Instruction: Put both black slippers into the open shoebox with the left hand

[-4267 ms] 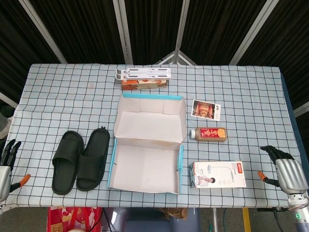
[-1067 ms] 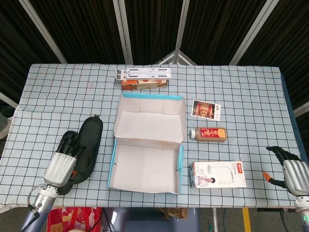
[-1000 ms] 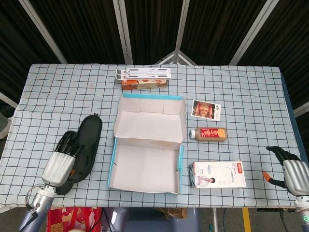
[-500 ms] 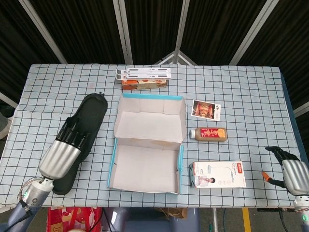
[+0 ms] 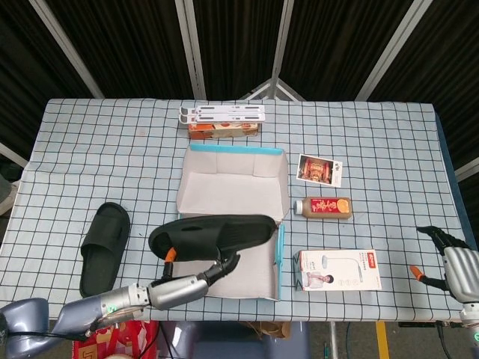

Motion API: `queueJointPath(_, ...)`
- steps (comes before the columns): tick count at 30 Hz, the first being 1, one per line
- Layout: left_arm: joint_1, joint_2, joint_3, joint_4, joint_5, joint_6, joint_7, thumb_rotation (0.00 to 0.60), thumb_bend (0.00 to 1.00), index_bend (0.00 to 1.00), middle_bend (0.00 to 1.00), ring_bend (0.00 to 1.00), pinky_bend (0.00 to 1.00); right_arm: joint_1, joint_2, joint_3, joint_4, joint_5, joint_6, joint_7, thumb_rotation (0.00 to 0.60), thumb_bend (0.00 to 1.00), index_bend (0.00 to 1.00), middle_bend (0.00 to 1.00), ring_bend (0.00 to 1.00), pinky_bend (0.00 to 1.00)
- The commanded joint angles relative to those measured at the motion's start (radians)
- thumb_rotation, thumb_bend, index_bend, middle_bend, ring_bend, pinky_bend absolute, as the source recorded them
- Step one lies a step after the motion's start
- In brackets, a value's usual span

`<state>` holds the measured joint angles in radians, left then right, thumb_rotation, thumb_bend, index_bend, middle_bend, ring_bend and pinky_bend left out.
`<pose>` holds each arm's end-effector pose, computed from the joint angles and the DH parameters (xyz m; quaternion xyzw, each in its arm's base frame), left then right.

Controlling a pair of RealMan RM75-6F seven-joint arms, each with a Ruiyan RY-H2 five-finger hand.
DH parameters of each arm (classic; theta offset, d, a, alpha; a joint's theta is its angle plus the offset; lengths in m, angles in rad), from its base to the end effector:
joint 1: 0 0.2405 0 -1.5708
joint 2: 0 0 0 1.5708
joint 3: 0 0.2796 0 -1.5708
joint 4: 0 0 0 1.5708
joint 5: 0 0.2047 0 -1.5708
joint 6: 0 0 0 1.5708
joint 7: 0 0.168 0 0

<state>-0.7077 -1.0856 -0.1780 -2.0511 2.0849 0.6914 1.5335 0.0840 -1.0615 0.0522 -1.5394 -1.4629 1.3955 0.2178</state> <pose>-0.0508 0.2276 0.0549 -0.7292 0.5541 -0.2163 0.3384 -0.3594 -0.2073 0.1931 0.5705 -0.4468 0.3845 0.5719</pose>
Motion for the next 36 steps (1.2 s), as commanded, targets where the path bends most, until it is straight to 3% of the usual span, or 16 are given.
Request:
queueJointPath(1, -0.045, -0.033, 0.006, 0.020, 0.030, -0.053, 0.011, 0.600, 0.55, 0.54, 0.50, 0.09, 0.12, -0.003, 0.002, 0.000, 0.001, 0.000, 0.004, 0.005, 0.600, 0.23, 0.26, 0.25, 0.30, 0.32)
queueJointPath(12, -0.047, -0.065, 0.012, 0.127, 0.064, -0.014, -0.052, 0.600, 0.56, 0.54, 0.51, 0.09, 0.12, -0.001, 0.001, 0.003, 0.005, 0.010, -0.007, 0.006, 0.600, 0.23, 0.26, 0.25, 0.29, 0.32)
queueJointPath(20, -0.068, -0.085, 0.075, 0.208, 0.150, 0.025, -0.131, 0.600, 0.56, 0.55, 0.51, 0.09, 0.12, 0.003, 0.000, 0.004, 0.001, 0.021, -0.021, -0.006, 0.600, 0.23, 0.26, 0.25, 0.29, 0.32)
queueJointPath(36, -0.111, -0.063, 0.059, 0.275, 0.185, 0.032, -0.207, 0.600, 0.56, 0.54, 0.51, 0.09, 0.12, 0.007, 0.000, 0.005, -0.007, 0.031, -0.037, -0.021, 0.600, 0.23, 0.26, 0.25, 0.29, 0.32)
